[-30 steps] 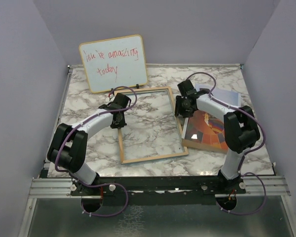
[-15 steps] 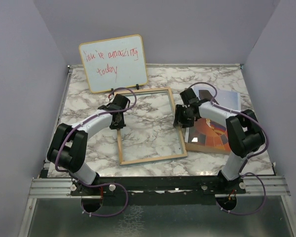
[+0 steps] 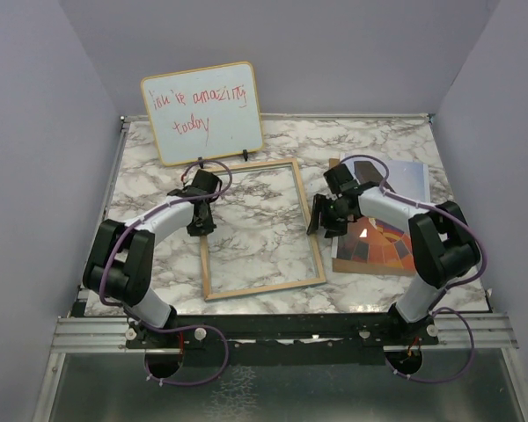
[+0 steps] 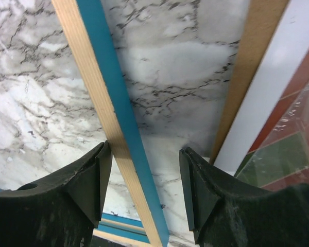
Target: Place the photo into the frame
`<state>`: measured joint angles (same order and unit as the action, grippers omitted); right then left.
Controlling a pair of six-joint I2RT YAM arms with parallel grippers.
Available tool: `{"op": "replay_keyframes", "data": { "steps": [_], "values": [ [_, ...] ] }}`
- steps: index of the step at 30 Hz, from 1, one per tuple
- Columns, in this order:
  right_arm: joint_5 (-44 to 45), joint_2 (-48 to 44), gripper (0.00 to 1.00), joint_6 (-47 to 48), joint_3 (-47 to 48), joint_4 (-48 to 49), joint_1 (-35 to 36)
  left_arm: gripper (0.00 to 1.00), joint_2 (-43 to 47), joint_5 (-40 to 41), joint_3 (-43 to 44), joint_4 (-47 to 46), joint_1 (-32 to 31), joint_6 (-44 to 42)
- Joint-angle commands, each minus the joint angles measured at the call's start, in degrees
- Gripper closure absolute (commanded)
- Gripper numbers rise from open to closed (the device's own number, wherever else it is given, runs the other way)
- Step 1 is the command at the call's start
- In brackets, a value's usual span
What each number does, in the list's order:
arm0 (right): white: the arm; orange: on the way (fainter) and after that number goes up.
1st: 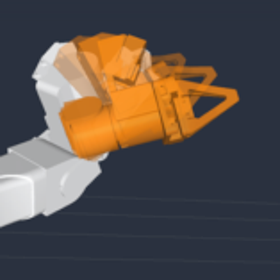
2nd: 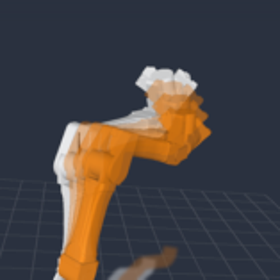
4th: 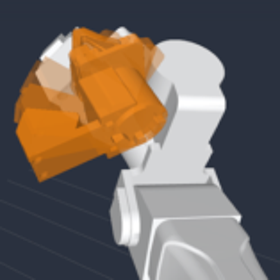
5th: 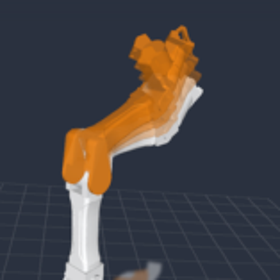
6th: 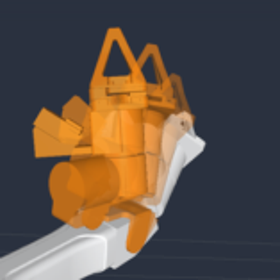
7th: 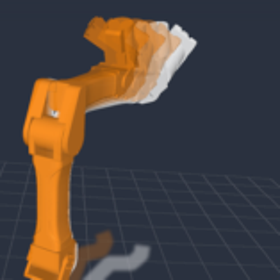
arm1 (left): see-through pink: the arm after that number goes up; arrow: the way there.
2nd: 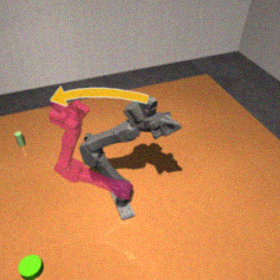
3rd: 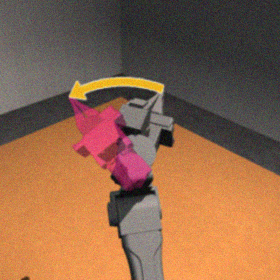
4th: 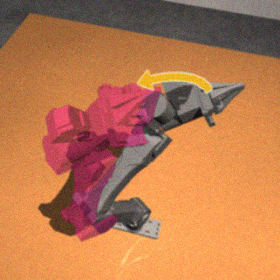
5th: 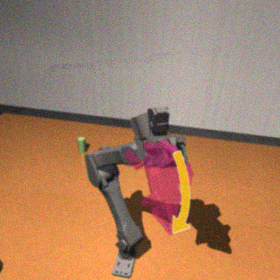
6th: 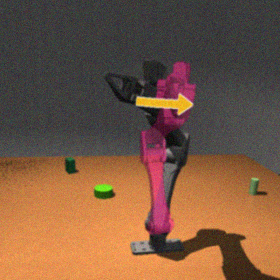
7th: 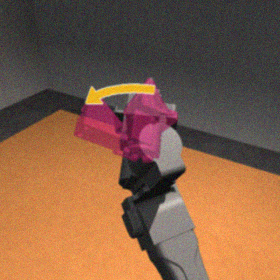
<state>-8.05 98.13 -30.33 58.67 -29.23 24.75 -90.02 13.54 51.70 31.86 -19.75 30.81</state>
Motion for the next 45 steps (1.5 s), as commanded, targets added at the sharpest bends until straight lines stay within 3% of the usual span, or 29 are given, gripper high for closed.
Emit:
{"op": "replay_keyframes", "data": {
  "steps": [1,3,6,11,15,23,32,38,45],
  "values": [
    [-1.61,-0.83,0.41,1.03,1.64,-4.35,-0.06,0.64,-0.44,5.67,2.45,6.34,2.52,-3.12],
    [0.16,-2.61,0.41,0.28,3.79,-5.43,-0.06,0.46,0.76,3.33,3.26,6.86,2.52,-3.77],
    [5.98,-5.57,0.41,-1.52,7.64,-7.64,-0.06,0.33,3.70,-1.35,4.80,7.43,2.52,-3.87],
    [18.58,-10.01,0.38,-3.75,10.08,-11.04,-1.15,0.23,8.49,-6.83,8.67,8.42,2.32,-2.98],
    [25.84,-11.82,0.23,-3.23,9.04,-13.18,-6.59,0.18,9.19,-10.91,12.27,5.37,-1.65,-0.66],
    [27.27,-15.46,0.09,-3.18,3.67,-14.86,-23.00,0.14,-2.52,-22.13,21.68,-9.89,-16.09,5.29],
    [21.54,-21.63,0.03,-6.58,-8.14,-14.19,-34.69,0.15,-24.12,-30.95,42.61,-12.26,-28.82,4.55],
    [17.69,-21.68,0.02,-7.86,-13.57,-13.07,-35.48,0.17,-33.67,-34.39,49.85,-12.44,-32.59,5.12],
    [11.48,-20.86,0.02,-7.80,-17.92,-11.68,-35.53,0.19,-37.91,-35.94,50.08,-12.40,-32.81,6.62]
  ]
}}
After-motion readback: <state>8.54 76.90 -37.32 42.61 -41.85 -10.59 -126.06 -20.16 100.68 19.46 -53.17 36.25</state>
